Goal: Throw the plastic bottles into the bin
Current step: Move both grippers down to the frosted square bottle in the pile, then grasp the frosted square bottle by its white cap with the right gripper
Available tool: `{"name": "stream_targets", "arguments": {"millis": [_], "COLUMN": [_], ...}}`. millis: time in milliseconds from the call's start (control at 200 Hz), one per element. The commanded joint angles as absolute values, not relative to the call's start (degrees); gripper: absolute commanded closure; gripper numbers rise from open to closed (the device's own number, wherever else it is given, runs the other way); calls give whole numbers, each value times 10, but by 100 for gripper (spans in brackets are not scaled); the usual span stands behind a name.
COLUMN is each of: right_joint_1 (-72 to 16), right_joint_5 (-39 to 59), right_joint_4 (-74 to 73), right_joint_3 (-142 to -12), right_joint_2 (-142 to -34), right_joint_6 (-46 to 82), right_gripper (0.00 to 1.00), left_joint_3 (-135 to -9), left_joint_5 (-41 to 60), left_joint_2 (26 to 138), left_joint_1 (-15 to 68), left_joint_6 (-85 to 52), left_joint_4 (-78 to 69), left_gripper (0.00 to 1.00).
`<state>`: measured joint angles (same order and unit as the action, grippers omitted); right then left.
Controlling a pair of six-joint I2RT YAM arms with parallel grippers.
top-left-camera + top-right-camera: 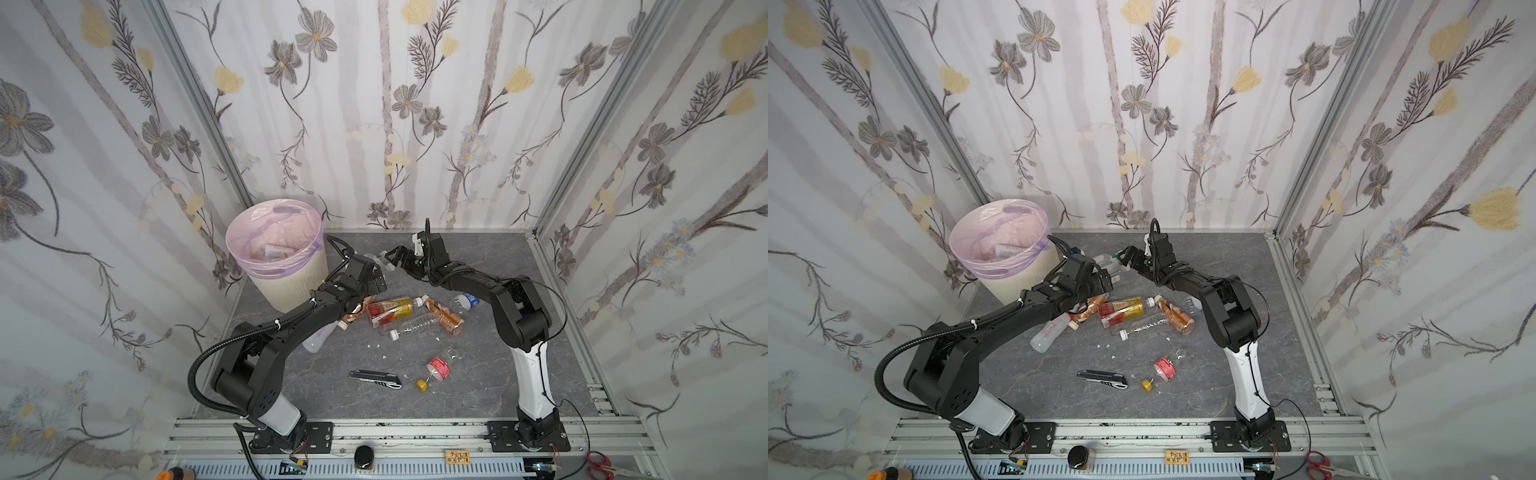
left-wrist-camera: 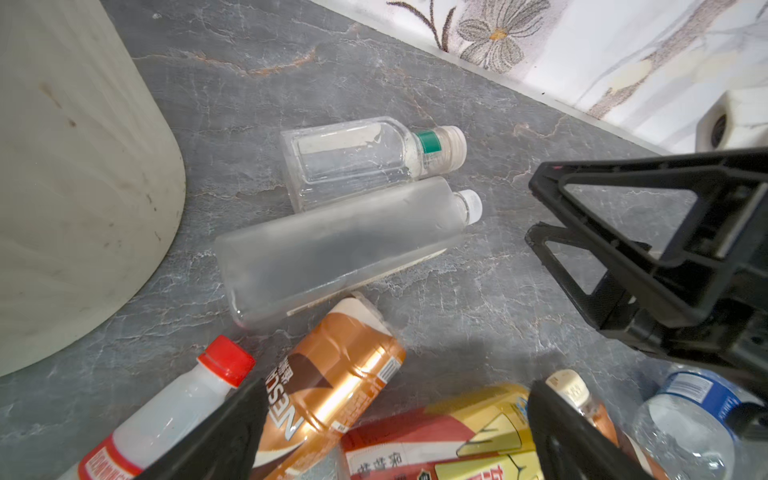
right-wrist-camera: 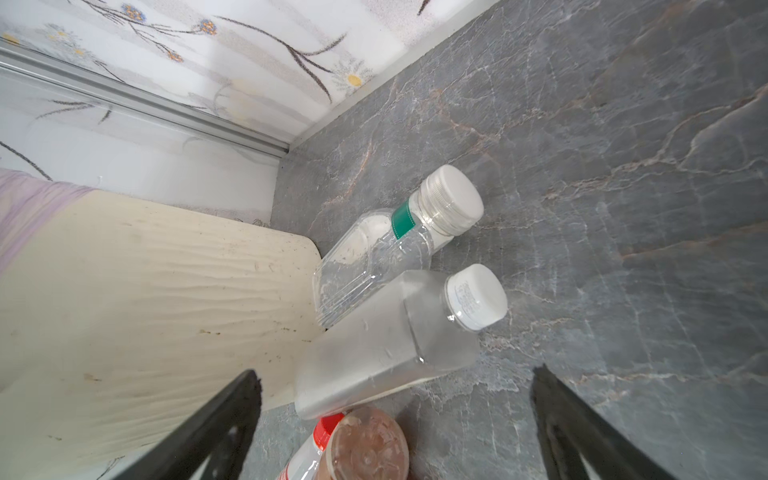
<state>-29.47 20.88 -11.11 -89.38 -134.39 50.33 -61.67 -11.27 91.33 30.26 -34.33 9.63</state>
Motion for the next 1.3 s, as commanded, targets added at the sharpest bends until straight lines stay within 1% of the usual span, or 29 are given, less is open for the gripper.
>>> {"name": "stream_targets", "arguments": {"millis": [0,255,465,545,1039,1299], "right_joint_1": [-296,-296,-297,-297,-303,-306], "right_joint_5": [224,235,219,214,199,190], "right_joint_4": [-147,-184,-200,-202,-180,-189], "right_joint_3": [-911,-916,-913,-913,-929,-930], "right_joint_2": [-1364,-1394,-1402,-1406,-1431,-1440], "right_joint_6": [541,606,652,665,688,709], "right_gripper": [0,2,8,9,10,14], "left_joint_3": [-641,-677,-685,-689,-693,-681], "left_joint_5": [-131,-110,-88,-84,-67,-60], "left_joint_2": [946,996,1020,1028,1066,1069], "left_joint_1": [296,274,255,249,240,239], "left_joint_6": [-335,-320,-311,-310,-314,-318], "left_joint_4": [74,67,63,62,54,51], "left_gripper": [0,0,0,0,0,0]}}
